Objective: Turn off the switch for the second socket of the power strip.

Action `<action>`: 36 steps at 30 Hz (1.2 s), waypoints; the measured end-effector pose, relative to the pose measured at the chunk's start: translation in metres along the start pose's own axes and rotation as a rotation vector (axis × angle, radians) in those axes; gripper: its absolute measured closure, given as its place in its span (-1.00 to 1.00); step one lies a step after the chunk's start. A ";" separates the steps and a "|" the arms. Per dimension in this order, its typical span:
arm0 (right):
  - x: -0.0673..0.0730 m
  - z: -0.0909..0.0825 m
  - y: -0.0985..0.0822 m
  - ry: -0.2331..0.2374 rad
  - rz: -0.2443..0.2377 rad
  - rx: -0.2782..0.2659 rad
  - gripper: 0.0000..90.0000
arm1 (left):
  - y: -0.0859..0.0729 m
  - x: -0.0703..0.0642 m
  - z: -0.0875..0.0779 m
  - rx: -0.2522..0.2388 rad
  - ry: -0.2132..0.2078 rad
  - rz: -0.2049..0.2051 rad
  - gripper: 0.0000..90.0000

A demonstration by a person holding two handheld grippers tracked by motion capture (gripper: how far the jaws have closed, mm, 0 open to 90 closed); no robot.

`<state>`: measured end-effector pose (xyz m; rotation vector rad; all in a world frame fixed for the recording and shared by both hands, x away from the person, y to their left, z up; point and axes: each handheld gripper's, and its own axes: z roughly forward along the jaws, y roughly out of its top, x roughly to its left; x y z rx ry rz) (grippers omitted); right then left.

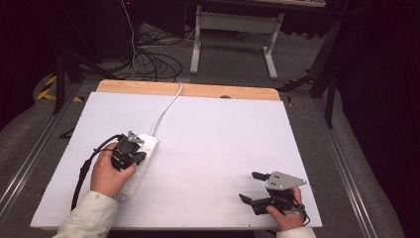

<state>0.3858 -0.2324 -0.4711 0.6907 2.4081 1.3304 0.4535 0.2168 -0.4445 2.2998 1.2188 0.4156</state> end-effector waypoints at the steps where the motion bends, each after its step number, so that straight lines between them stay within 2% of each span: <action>1: 0.000 0.000 0.000 0.000 0.000 0.000 -0.65 | 0.000 0.000 0.000 -0.002 -0.009 -0.007 1.00; 20: 0.000 0.000 0.000 0.002 0.000 -0.002 -0.65 | -0.001 -0.002 0.000 -0.008 0.013 0.009 1.00; 28: 0.000 0.000 0.000 0.003 0.002 -0.001 -0.65 | -0.002 -0.002 0.000 -0.008 0.009 0.016 1.00; 34: 0.000 0.000 0.000 0.004 0.003 -0.001 -0.65 | -0.002 -0.005 0.000 -0.010 0.032 0.025 1.00; 36: 0.000 0.000 0.000 0.003 0.002 0.000 -0.65 | -0.002 -0.005 0.001 -0.012 0.024 0.019 1.00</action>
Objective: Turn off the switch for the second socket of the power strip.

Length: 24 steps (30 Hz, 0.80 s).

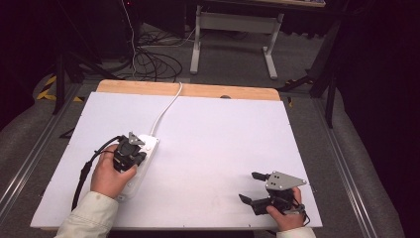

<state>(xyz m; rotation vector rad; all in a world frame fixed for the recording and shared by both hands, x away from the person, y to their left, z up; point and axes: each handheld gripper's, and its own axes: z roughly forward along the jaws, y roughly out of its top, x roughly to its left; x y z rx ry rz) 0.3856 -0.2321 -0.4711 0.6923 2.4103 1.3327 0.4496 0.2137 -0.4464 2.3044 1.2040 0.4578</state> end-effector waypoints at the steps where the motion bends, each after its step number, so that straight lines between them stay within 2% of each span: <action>1: 0.000 0.000 0.000 0.000 0.000 0.000 -0.65 | 0.000 0.001 0.000 -0.004 -0.006 -0.002 1.00; 5: 0.000 0.000 0.000 0.000 0.000 0.000 -0.65 | -0.001 0.002 0.001 -0.003 -0.013 -0.013 1.00; 12: 0.000 0.000 0.000 -0.002 0.004 0.000 -0.65 | -0.001 0.003 0.001 -0.012 -0.012 -0.004 1.00; 13: 0.000 0.000 0.000 -0.002 0.004 0.000 -0.65 | -0.002 0.002 -0.001 -0.045 -0.015 -0.003 1.00; 15: 0.000 0.000 0.000 -0.002 0.005 0.001 -0.65 | -0.001 0.002 -0.002 -0.036 -0.002 -0.010 1.00; 17: -0.001 0.001 0.000 -0.001 0.006 0.001 -0.65 | -0.001 0.000 -0.004 -0.052 0.020 -0.001 1.00; 22: -0.002 0.001 -0.001 -0.002 0.007 0.002 -0.65 | 0.002 -0.002 -0.015 -0.077 0.008 0.011 1.00; 24: -0.002 0.001 -0.001 -0.001 0.008 0.001 -0.65 | 0.002 -0.003 -0.018 -0.082 -0.002 0.004 1.00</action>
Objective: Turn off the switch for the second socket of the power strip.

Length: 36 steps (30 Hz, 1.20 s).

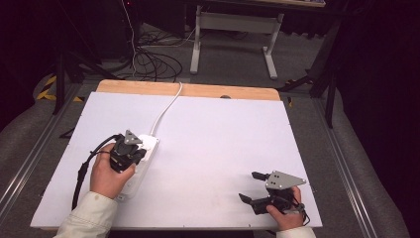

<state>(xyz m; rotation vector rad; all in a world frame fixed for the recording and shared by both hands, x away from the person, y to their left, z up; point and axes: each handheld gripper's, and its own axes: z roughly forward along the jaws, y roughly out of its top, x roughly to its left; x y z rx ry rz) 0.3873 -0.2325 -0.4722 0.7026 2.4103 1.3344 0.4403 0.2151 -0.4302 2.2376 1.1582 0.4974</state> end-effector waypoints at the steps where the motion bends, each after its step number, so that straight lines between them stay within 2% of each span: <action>1: 0.000 0.000 0.000 0.000 0.000 0.000 -0.65 | 0.000 0.000 -0.001 -0.002 -0.002 0.003 1.00; 7: 0.000 0.000 0.000 0.000 0.001 0.000 -0.65 | 0.000 0.000 -0.010 -0.022 -0.025 -0.011 0.96; 13: -0.001 0.000 0.000 0.001 0.002 -0.001 -0.65 | 0.003 -0.001 -0.022 -0.043 -0.024 0.003 0.90; 18: 0.000 0.000 0.000 0.001 0.001 -0.001 -0.65 | 0.003 -0.002 -0.023 -0.052 -0.035 0.001 0.83; 24: 0.000 0.000 0.000 0.000 0.000 -0.002 -0.65 | 0.004 -0.004 -0.028 -0.098 -0.068 0.007 0.58; 26: 0.000 -0.001 0.000 -0.001 -0.002 0.000 -0.65 | 0.003 -0.005 -0.030 -0.113 -0.059 0.007 0.53; 28: 0.000 -0.001 0.000 0.000 -0.003 -0.003 -0.65 | 0.003 -0.005 -0.030 -0.113 -0.028 0.001 0.52; 30: 0.000 -0.001 0.000 -0.003 -0.002 -0.004 -0.65 | 0.001 -0.004 -0.031 -0.111 -0.047 -0.014 0.45; 32: 0.000 -0.001 0.000 -0.003 -0.004 -0.001 -0.65 | -0.001 -0.003 -0.032 -0.143 -0.073 -0.028 0.37; 33: 0.000 -0.001 0.000 -0.001 -0.003 -0.003 -0.65 | -0.001 -0.003 -0.034 -0.156 -0.061 -0.018 0.29; 36: 0.000 -0.001 0.000 -0.002 -0.006 -0.002 -0.65 | -0.003 -0.003 -0.038 -0.207 -0.067 0.007 0.08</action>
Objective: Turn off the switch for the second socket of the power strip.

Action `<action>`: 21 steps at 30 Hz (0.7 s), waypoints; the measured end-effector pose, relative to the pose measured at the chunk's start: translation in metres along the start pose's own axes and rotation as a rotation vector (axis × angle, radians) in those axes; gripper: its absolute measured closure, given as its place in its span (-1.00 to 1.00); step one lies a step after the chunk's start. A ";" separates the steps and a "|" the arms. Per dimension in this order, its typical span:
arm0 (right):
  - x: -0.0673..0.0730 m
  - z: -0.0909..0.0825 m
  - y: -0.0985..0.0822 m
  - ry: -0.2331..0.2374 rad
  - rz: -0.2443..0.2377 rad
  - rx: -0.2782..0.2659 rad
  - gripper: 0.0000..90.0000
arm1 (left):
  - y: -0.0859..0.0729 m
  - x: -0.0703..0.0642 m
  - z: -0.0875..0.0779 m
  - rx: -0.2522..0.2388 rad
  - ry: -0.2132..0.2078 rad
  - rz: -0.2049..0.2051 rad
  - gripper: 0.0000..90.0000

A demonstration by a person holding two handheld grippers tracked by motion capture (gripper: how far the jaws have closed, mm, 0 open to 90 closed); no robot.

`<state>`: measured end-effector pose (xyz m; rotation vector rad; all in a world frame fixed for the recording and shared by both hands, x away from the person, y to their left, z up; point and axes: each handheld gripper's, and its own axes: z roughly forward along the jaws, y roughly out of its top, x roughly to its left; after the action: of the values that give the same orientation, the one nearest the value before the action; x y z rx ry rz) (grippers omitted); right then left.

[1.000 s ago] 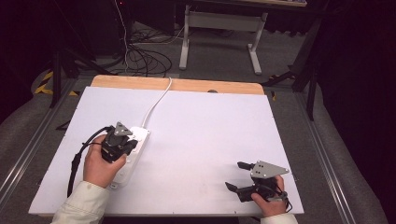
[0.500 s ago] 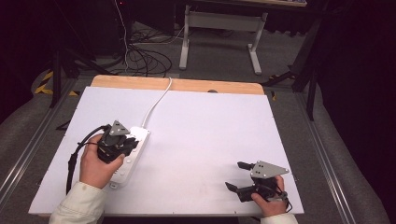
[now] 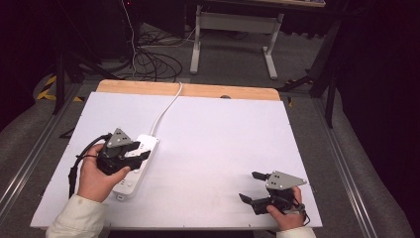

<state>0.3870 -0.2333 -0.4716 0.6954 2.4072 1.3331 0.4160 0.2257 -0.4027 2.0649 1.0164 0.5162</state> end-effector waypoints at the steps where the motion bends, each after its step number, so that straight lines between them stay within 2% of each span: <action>1: 0.000 0.000 0.000 0.002 0.002 -0.002 -0.65 | 0.000 0.000 -0.002 -0.016 0.004 0.008 0.01; 3: 0.000 0.000 0.000 0.001 0.001 -0.002 -0.65 | -0.001 -0.001 -0.006 -0.032 0.003 0.017 -0.18; 6: 0.000 0.000 0.000 0.001 0.001 -0.003 -0.65 | -0.003 -0.002 -0.014 -0.053 0.003 0.019 -0.34; 13: 0.000 -0.001 0.000 0.001 0.001 -0.006 -0.65 | -0.010 0.002 -0.033 -0.118 -0.046 0.047 -0.57; 16: 0.000 0.000 0.000 0.001 -0.001 -0.006 -0.65 | -0.016 0.007 -0.042 -0.164 -0.080 0.042 -0.62; 17: 0.000 -0.001 0.000 0.001 0.000 -0.007 -0.65 | -0.018 0.007 -0.044 -0.172 -0.093 0.041 -0.63; 19: 0.000 -0.001 0.000 0.001 0.000 -0.007 -0.65 | -0.022 0.009 -0.047 -0.173 -0.096 0.062 -0.71; 21: 0.000 -0.001 0.000 0.001 0.000 -0.008 -0.65 | -0.028 0.009 -0.049 -0.176 -0.101 0.064 -0.74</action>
<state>0.3864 -0.2338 -0.4710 0.6933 2.4011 1.3433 0.3767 0.2661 -0.3934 1.9511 0.8190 0.5094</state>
